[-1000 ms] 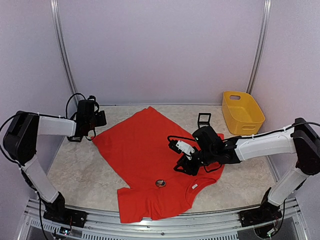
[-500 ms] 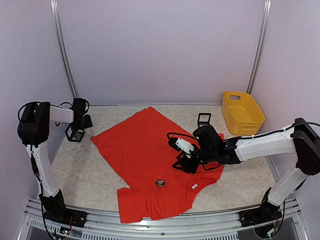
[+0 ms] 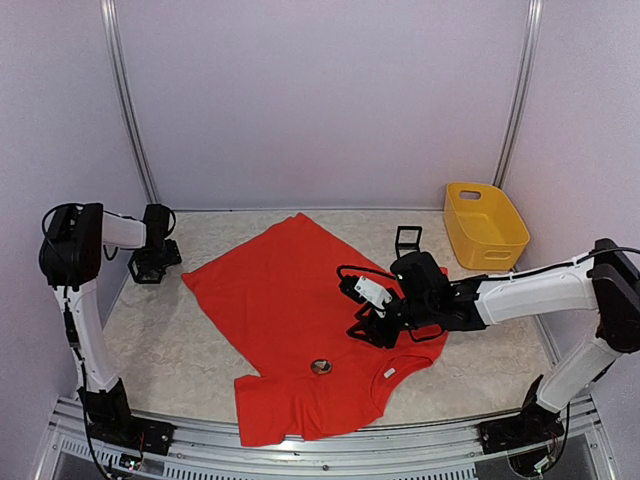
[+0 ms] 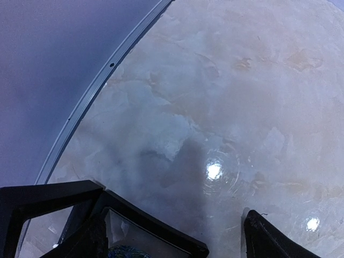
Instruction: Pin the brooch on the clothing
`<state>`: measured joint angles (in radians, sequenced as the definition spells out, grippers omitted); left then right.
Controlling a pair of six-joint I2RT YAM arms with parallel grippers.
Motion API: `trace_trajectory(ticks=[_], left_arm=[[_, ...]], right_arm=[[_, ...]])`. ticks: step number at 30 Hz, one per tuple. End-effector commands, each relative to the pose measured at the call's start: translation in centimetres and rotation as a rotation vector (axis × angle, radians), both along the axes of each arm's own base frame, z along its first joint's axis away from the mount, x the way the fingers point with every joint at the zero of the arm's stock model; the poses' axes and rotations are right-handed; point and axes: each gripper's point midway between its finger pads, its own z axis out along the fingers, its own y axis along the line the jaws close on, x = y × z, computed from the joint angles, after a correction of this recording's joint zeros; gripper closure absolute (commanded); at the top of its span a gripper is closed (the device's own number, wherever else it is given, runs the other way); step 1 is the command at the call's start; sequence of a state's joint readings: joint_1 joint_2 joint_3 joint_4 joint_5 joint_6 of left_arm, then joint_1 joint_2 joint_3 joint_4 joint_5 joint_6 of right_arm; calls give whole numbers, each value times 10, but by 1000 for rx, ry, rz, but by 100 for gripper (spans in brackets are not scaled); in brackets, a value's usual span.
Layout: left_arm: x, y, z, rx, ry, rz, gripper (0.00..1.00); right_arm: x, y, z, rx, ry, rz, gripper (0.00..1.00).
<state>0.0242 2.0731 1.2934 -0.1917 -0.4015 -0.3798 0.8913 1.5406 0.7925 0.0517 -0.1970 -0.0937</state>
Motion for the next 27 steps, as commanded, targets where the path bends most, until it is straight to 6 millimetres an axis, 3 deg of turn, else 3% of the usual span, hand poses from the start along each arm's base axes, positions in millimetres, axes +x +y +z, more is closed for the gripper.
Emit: trace_trajectory(ticks=[1,6,11,16,21,27], left_arm=[[-14,3,-14,-26,50,4,17],[-23,3,-23,-66,73,-11,22],[-33,-14,-25,-121,81,-66,38],[-46,-29,-23,-112,96,-110,43],[-51,-36,-24,-128,115,-132,62],[-54,-59,-16,-78,143,-205,57]], right_arm=[[2,0,9,18,-31,10,56],[1,-2,12,22,-36,8,56],[1,-1,14,23,-45,8,56],[3,2,16,23,-47,20,57],[3,2,16,20,-51,28,57],[1,-1,15,15,-56,27,57]])
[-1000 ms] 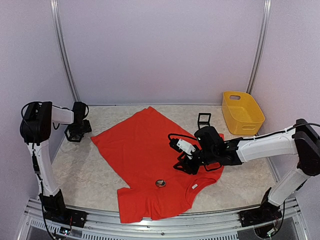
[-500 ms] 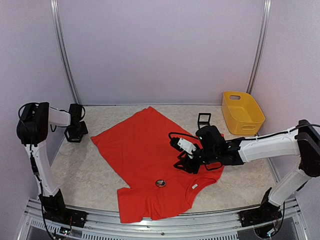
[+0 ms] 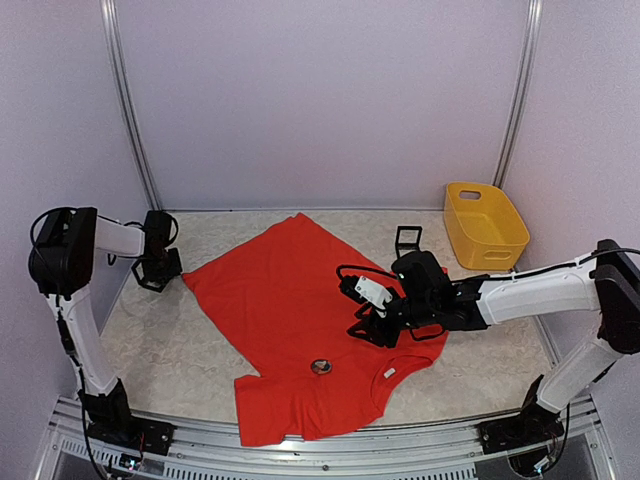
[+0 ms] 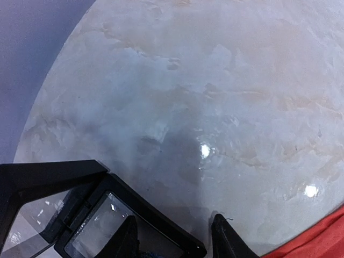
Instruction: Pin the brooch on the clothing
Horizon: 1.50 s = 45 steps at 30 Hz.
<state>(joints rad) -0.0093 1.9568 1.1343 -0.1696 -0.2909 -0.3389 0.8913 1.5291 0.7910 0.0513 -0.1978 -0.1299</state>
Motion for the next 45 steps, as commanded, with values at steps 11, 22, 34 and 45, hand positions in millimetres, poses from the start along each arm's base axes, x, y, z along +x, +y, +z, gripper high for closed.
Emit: trace_trajectory(ticks=[11,22,34,45], left_arm=[[-25,-25,9,91,118,-98,39],[-36,-23,7,109,156,-102,33],[-48,-28,-3,58,198,-119,34],[-53,-27,-16,44,226,-119,35]], right_arm=[[-2,1,10,23,-17,22,57],[-4,3,8,23,-8,44,57],[-6,4,10,27,-9,59,57],[-8,3,11,31,-10,64,57]])
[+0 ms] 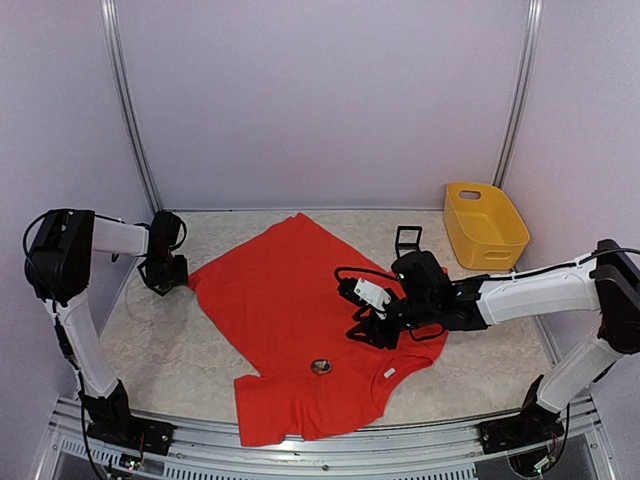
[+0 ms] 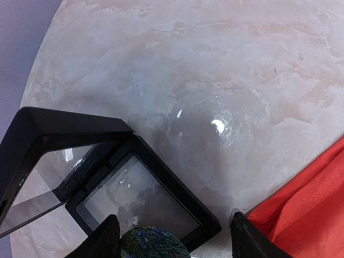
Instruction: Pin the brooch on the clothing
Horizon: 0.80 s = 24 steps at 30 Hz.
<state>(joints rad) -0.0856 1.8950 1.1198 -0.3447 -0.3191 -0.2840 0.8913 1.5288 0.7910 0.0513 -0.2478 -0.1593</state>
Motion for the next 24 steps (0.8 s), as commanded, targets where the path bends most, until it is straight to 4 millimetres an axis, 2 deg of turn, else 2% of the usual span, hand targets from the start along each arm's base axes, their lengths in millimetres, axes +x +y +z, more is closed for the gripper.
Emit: trace_trajectory(ticks=[1,15,24], left_arm=[[-20,1,-20,-7,89,-7,35],[-25,14,-15,61,117,15,46],[-18,4,3,183,128,-67,36]], right_arm=[[-1,-1,11,22,-14,7,57],[-4,-4,17,37,-32,18,57],[-5,-3,17,40,-32,26,57]])
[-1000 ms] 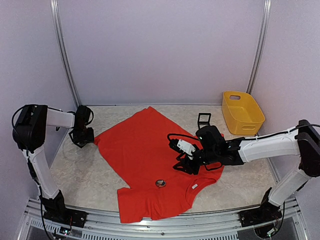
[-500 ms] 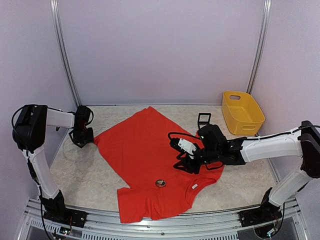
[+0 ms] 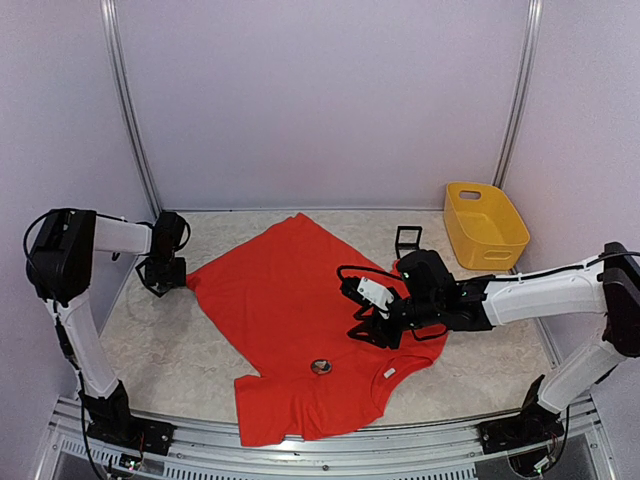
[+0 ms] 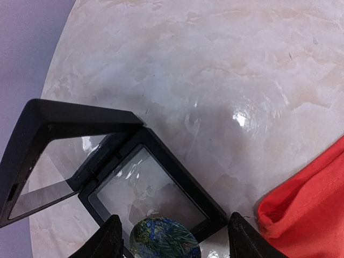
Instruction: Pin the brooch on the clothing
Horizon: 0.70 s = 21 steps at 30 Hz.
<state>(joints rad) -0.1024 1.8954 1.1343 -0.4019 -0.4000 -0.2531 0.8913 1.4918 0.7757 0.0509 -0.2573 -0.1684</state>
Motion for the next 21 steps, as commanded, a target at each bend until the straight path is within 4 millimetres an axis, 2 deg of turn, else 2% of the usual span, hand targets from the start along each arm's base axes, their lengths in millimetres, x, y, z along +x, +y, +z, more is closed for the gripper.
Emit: trace_trajectory(ticks=[1,6,12,21], left_arm=[[-9,-4,2,107,85,-67,36],[-10,-5,14,178,96,-86,35],[-23,-5,24,340,136,-108,33],[-32,-5,1,425,221,-140,39]], right_arm=[[-1,-1,9,22,-16,14,57],[-3,-1,8,23,-10,20,57],[-4,1,9,32,-4,32,57],[-5,3,11,40,-4,37,57]])
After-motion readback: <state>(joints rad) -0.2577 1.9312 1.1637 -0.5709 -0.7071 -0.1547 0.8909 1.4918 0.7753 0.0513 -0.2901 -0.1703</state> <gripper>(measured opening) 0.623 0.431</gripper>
